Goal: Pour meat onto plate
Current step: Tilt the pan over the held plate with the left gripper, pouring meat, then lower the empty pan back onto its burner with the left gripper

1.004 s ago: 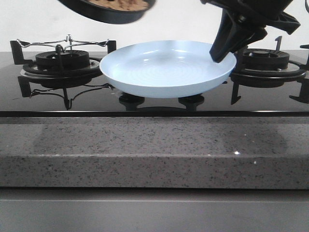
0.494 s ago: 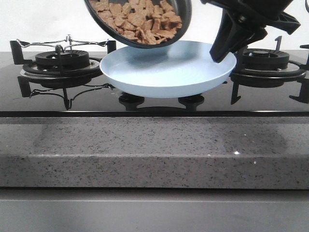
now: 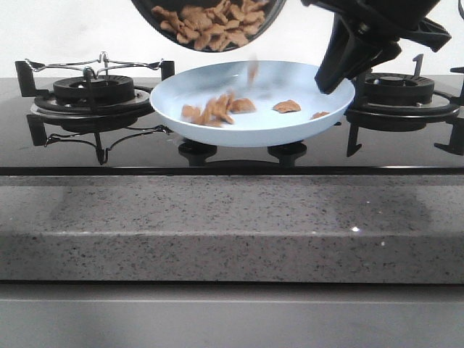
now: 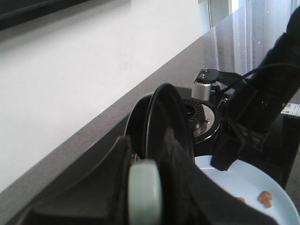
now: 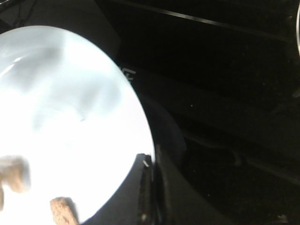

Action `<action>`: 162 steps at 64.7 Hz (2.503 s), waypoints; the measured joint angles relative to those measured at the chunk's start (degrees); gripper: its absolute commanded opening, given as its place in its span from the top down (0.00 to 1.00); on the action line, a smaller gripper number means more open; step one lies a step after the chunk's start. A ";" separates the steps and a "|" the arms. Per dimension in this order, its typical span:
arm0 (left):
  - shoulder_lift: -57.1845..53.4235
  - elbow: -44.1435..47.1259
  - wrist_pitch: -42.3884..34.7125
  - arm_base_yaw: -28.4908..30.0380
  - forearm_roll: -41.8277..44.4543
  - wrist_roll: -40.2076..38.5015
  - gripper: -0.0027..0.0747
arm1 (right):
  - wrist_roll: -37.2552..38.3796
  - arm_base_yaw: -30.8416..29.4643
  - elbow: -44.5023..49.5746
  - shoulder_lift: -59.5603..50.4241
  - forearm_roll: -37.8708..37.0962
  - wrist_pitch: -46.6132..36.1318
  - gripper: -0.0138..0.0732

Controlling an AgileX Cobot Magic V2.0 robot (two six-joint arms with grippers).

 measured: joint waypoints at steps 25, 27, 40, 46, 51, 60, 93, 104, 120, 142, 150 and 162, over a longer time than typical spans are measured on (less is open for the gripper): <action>-0.03 0.00 -0.09 -1.86 0.00 17.32 0.99 | 0.00 0.00 0.00 0.00 0.00 0.00 0.98; -0.03 0.00 -0.09 -1.86 0.00 17.44 0.99 | 0.00 0.00 0.00 0.00 0.00 0.00 0.98; -0.03 0.00 -1.51 -1.89 0.00 13.30 0.99 | 0.00 0.00 0.00 0.00 0.00 0.00 0.98; -0.03 0.00 -4.73 -1.84 -0.22 7.89 0.99 | 0.00 0.00 0.00 0.00 0.00 0.00 0.98; -0.03 0.00 -7.81 -0.50 -1.00 4.17 0.99 | 0.00 0.00 0.00 0.00 0.00 0.00 0.98; 0.51 0.00 -11.65 4.87 -6.60 -2.13 0.99 | 0.00 0.00 0.00 0.00 0.00 0.00 0.98; 17.49 -7.19 3.41 28.44 -11.99 -37.22 0.99 | 0.00 0.00 0.00 0.00 0.00 0.00 0.98; 24.00 -7.50 8.36 32.37 -14.82 -43.74 0.99 | 0.00 0.00 0.00 0.04 0.00 0.00 0.98; 30.68 -7.54 11.03 33.78 -19.56 -48.44 0.99 | 0.00 0.00 0.00 0.04 0.00 0.00 0.98; 36.01 -7.63 12.19 33.78 -20.53 -52.58 0.94 | 0.00 0.00 0.00 0.04 0.00 0.00 0.98; 36.76 -7.66 12.62 33.78 -20.65 -52.58 0.75 | 0.00 0.00 0.00 0.04 0.00 0.00 0.98; 37.14 -7.76 12.97 33.78 -20.74 -52.70 0.41 | 0.00 0.00 0.00 0.04 0.00 0.00 0.98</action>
